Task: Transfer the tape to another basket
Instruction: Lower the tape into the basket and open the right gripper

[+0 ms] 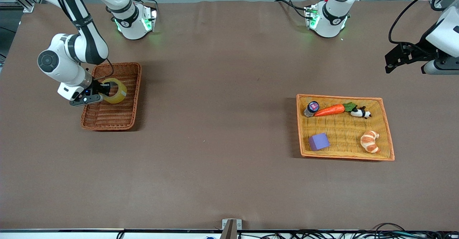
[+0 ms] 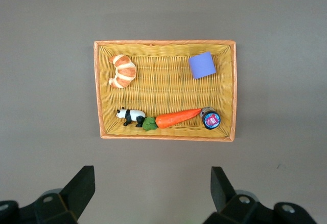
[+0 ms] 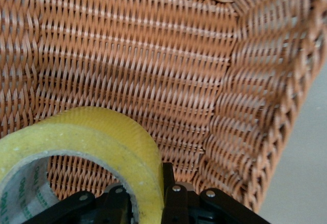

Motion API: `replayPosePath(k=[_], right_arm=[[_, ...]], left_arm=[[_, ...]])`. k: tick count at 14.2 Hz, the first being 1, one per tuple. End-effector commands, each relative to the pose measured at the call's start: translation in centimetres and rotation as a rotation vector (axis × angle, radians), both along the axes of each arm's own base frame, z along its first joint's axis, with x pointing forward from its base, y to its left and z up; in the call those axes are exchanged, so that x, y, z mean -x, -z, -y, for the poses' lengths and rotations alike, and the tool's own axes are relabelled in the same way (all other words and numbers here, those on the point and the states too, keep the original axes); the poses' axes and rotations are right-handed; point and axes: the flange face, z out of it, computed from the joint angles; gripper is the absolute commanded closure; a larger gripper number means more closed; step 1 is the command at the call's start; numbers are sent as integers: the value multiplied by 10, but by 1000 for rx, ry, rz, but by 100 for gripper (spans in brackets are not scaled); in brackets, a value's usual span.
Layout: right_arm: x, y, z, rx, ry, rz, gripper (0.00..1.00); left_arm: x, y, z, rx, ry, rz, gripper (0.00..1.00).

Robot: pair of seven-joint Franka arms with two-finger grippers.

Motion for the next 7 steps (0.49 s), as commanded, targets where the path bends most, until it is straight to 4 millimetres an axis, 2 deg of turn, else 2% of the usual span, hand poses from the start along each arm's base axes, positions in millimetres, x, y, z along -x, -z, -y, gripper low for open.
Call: replayPosePath(k=[1,2,3,4,5,6,7], right_arm=[[8,7,-5,-13,20,-1,86],[8,10,-7,-16,25,-4,82],[7,9,-8,-16,24,-2,62],[7,9,-8,-16,24,-4,39],[7,8,-8,-17,24,-4,21],[6,6,-9,-19,22,-5,8],[3,1,-9,-20,25,4,0]], left_arm=[[1,-2,1,10,25,2,0],[1,-2,1,10,25,2,0],[1,-2,1,10,25,2,0],[1,-3,1,10,25,4,0],[1,-3,1,10,27,4,0],[1,-2,1,10,27,2,0],[2,-3,1,10,25,4,0]])
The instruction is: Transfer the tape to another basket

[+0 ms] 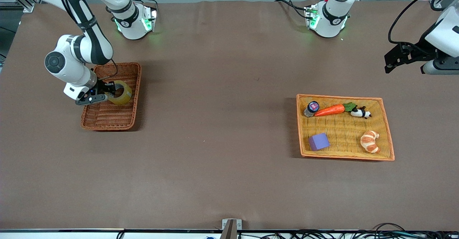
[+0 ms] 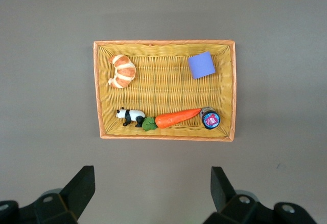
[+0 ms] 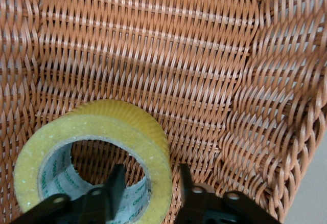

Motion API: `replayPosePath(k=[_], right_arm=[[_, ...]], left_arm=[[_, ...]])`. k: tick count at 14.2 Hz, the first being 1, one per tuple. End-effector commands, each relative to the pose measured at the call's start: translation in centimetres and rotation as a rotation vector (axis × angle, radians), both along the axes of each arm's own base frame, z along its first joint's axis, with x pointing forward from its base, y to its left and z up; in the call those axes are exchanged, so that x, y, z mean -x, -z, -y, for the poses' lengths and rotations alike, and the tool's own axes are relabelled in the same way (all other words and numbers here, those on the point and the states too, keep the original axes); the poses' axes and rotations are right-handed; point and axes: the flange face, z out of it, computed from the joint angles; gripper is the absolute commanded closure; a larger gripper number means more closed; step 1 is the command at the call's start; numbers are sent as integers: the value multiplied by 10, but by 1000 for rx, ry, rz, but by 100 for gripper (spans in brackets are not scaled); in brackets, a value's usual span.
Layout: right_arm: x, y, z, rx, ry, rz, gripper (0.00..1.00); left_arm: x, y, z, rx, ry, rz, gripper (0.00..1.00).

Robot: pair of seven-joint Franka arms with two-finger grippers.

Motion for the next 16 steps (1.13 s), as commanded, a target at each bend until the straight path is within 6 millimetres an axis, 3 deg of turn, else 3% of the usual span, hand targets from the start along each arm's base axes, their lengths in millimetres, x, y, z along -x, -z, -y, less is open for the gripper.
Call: replayPosePath(k=[1,3,9,16], right_arm=[[-4,-17,-6,-18,17,19,0],[-25,-62,-6,-36,50,15,0],[-104,-226,-4,-24,193,9,0],[-130,-390,-6,-14,353,166,0]], left_arm=[[1,-3,0,10,22,3,0],[2,-3,-1,11,21,2,0],[2,-1,3,11,26,-1,0],[2,-3,4,11,30,1,0]])
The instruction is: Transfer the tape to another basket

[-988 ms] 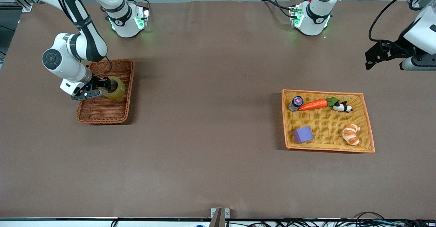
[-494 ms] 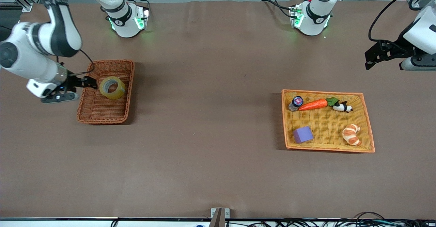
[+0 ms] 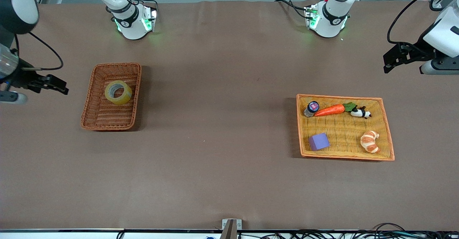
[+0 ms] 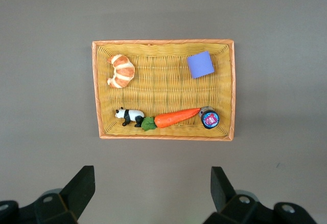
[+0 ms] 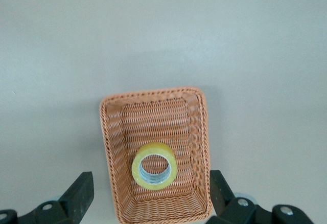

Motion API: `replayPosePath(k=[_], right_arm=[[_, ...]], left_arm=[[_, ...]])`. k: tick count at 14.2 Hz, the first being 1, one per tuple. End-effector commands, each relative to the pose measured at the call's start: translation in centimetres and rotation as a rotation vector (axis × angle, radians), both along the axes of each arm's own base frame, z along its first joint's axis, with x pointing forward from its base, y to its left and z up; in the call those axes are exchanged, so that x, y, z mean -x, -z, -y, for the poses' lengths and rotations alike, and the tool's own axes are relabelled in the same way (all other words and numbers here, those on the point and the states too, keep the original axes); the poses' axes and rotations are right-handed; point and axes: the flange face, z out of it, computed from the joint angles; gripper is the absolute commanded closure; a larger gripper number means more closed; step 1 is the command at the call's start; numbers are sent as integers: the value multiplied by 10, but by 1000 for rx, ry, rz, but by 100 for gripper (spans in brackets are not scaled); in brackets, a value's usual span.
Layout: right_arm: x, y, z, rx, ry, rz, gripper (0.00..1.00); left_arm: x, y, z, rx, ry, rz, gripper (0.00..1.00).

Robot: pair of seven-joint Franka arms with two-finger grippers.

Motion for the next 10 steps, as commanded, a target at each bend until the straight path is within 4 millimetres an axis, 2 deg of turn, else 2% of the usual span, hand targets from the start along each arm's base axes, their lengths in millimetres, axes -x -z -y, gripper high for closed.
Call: replayPosePath(k=[1,3,6,10], right_arm=[[-5,-60,2,0,30,47,0],[-3,-93,4,2,33,75,0],[7,-112,6,3,33,44,0],[12,-107,9,7,44,4,0]], left_arm=[[2,-4,1,12,27,4,0],[2,-5,0,10,25,6,0],[2,-7,0,9,25,11,0],[3,-7,-1,11,56,6,0]])
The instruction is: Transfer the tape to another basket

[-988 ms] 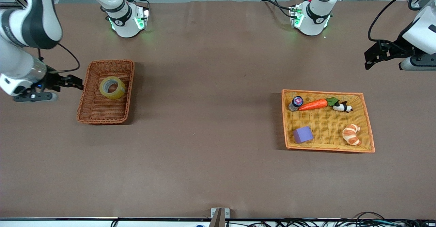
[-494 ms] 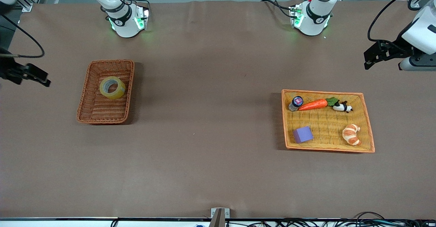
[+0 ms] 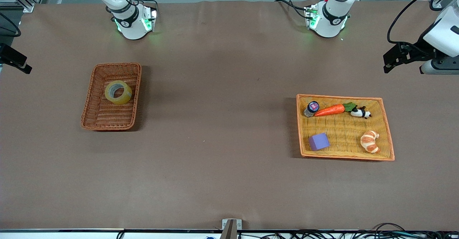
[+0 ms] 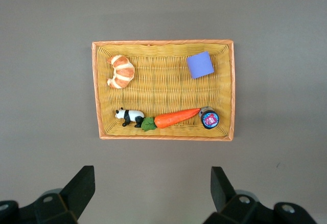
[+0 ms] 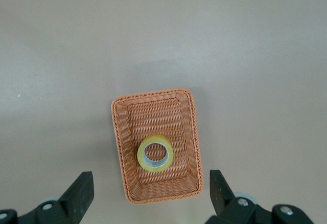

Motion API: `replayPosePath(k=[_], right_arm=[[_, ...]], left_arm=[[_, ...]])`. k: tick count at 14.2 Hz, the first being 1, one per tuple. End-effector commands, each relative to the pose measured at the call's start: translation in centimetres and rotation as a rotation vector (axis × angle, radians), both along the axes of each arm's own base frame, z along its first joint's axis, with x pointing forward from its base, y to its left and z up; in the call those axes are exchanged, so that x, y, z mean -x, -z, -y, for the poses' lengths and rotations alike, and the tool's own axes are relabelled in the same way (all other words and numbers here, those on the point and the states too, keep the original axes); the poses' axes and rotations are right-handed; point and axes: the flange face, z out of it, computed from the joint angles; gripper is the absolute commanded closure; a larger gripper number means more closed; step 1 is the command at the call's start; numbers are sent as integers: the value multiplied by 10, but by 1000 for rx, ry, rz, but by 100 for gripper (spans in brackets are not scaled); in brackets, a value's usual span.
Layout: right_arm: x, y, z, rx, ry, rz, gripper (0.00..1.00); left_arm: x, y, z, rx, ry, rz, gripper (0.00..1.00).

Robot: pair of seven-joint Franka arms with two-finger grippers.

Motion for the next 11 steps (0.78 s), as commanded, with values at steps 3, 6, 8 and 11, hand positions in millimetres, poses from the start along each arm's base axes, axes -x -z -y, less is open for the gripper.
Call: replayPosePath(k=[3,6,8,11], right_arm=[[-5,2,3,-2,25,-6,0],[-5,1,2,-8,24,-3,0],[-6,1,1,-10,22,-1,0],[-5,1,0,-8,21,-3,0]], left_arm=[[3,-6,-2,43,50,-2,0],[2,-6,-4,53,46,-3,0],[3,-6,-5,48,44,-3,0],[3,-6,-4,42,46,-2,0]])
